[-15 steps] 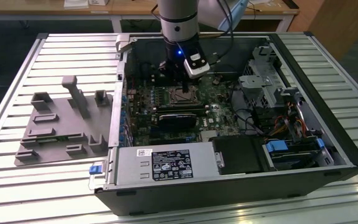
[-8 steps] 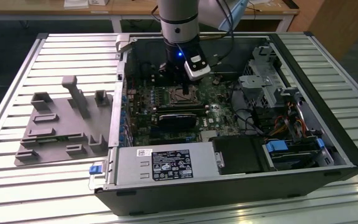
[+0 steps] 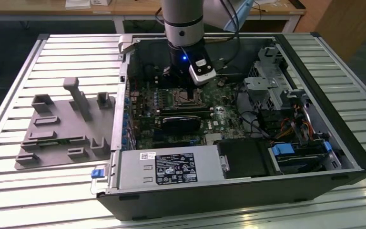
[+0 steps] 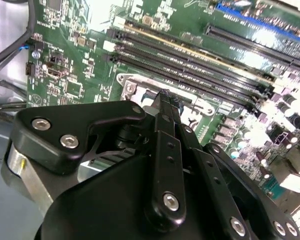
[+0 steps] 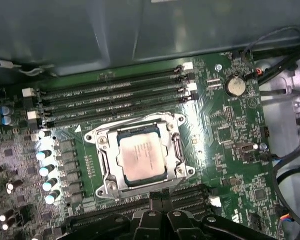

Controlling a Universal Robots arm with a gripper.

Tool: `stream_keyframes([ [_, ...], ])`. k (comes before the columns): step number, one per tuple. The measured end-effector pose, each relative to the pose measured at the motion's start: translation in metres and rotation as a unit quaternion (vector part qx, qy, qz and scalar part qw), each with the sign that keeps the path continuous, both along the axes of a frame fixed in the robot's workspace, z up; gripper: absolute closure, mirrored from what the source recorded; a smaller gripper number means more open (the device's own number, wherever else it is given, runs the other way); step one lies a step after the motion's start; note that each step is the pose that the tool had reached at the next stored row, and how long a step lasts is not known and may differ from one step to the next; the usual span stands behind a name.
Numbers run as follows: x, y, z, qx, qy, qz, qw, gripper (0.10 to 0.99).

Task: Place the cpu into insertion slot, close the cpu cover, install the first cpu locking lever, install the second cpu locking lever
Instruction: 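Install the second cpu locking lever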

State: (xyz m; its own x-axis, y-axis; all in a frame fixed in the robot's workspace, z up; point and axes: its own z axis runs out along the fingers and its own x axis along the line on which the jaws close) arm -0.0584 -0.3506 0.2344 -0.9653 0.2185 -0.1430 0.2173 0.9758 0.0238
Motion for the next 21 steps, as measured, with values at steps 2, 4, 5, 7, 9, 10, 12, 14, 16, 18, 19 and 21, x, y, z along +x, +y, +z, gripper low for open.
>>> stream_keyframes([
  [2,0.0000,-0.0019,0.0000,-0.0008,0.0000,0.000,1.0000,0.984],
  [4,0.0000,-0.0034,0.0000,-0.0019,0.0000,0.000,1.0000,0.984],
  [5,-0.0002,-0.0038,-0.0002,-0.0027,-0.0001,0.000,1.0000,0.984],
  [7,-0.0007,-0.0045,-0.0004,-0.0039,0.0000,0.001,1.0000,0.984],
  [9,-0.0016,-0.0052,-0.0010,-0.0048,0.0000,0.003,1.0000,0.984],
  [10,-0.0022,-0.0052,-0.0013,-0.0055,-0.0001,0.004,1.0000,0.984],
  [12,-0.0034,-0.0054,-0.0020,-0.0070,0.0000,0.006,1.0000,0.984],
  [14,-0.0056,-0.0055,-0.0030,-0.0075,0.0000,0.009,0.9999,0.984],
  [16,-0.0076,-0.0056,-0.0042,-0.0075,-0.0001,0.013,0.9999,0.984],
  [18,-0.0099,-0.0058,-0.0056,-0.0074,-0.0002,0.018,0.9998,0.984],
  [19,-0.0111,-0.0060,-0.0062,-0.0074,-0.0001,0.019,0.9998,0.984],
  [21,-0.0124,-0.0063,-0.0071,-0.0075,-0.0002,0.022,0.9997,0.984],
])
